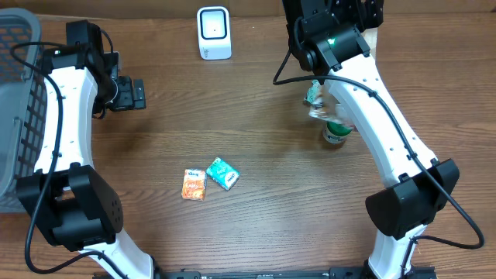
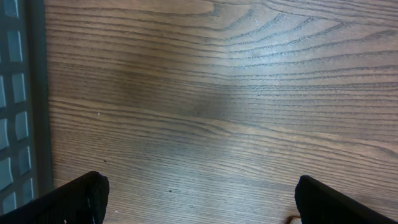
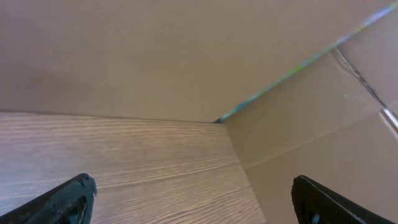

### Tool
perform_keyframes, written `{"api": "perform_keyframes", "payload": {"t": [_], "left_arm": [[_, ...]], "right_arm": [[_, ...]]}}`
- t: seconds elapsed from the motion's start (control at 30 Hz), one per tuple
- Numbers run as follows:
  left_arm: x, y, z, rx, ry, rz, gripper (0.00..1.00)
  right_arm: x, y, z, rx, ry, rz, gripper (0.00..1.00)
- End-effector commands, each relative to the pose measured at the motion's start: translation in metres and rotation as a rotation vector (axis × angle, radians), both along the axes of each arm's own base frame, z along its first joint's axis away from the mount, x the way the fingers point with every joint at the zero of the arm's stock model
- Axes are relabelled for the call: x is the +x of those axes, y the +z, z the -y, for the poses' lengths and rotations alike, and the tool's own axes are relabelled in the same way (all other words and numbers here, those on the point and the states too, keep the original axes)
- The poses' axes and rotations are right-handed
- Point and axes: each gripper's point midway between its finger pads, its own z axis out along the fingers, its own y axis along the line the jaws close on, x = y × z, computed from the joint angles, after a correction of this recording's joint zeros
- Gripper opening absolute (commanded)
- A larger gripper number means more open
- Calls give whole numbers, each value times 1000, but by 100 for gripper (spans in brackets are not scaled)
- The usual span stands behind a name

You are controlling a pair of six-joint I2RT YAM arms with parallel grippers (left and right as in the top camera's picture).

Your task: Scan the item barcode

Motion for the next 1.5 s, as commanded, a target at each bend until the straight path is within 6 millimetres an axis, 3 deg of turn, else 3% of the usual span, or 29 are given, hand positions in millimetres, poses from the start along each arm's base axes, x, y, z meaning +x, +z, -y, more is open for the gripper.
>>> {"api": "perform_keyframes", "payload": {"t": [0.0,0.03,0.07,0.1,0.13,0.17,0.3,0.47,0.57,1.07,1.13,1.23,1.37,1.47], "left_arm": [[3,9,-2,9,-8,26,100],[3,9,-2,9,-8,26,100],[3,9,-2,10,-8,26,99],[3,9,-2,10,-8,26,100],[3,9,-2,10,-8,26,100],[3,9,-2,10,-8,26,99],[3,9,-2,9,-8,26,99],[3,9,-2,10,-8,26,100],[3,9,-2,10,-8,26,100],[3,9,-2,9,-8,26,100],[3,9,-2,10,-8,26,99],[3,9,-2,9,-8,26,100],[3,9,-2,10,-8,26,100],[3,9,-2,10,-8,26,100]], "right_arm": [[0,-2,-16,97,95,-18,98],[0,-9,-22,121,130,-48,97],[0,-16,-29,144,169,-81,88],[0,-25,-38,171,223,-128,62],[-2,-33,-45,187,274,-174,16],[-3,-37,-48,196,293,-196,4],[-5,-38,-48,194,292,-207,4],[-5,-17,-30,150,202,-120,4],[-7,-1,-19,131,136,-49,100],[-19,29,-13,181,129,37,100],[-21,29,-19,215,173,24,100],[-24,16,-54,368,351,-58,99],[-54,-27,-148,808,705,-325,76],[-65,-53,-185,988,789,-443,57]]}}
